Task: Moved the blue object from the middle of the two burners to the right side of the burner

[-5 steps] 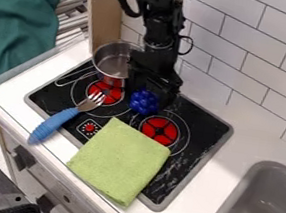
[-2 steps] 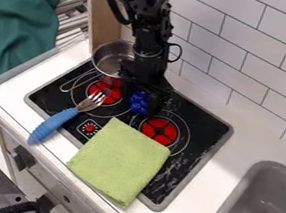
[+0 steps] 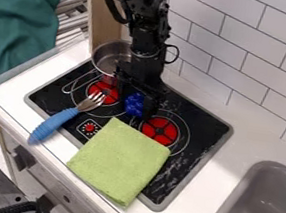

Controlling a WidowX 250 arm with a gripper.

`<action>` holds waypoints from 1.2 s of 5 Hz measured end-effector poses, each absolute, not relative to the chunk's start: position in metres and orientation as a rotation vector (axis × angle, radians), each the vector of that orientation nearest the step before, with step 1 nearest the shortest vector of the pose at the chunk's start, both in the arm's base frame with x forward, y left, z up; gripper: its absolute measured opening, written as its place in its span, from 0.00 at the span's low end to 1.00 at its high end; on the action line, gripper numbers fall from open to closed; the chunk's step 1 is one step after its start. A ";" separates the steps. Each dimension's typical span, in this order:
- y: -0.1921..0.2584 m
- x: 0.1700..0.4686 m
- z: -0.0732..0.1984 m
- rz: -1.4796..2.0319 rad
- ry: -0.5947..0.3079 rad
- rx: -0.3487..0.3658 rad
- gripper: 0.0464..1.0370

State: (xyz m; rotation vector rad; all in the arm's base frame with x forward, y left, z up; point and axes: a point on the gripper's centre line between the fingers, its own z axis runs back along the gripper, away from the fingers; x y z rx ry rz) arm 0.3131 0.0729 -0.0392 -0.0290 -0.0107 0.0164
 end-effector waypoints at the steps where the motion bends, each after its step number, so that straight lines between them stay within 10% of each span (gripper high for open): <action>1: 0.063 0.327 -0.021 -0.038 -0.043 0.022 0.75; 3: 0.005 0.358 -0.006 -0.166 -0.066 0.057 0.75; 6: -0.033 0.367 -0.041 -0.162 -0.035 -0.074 0.75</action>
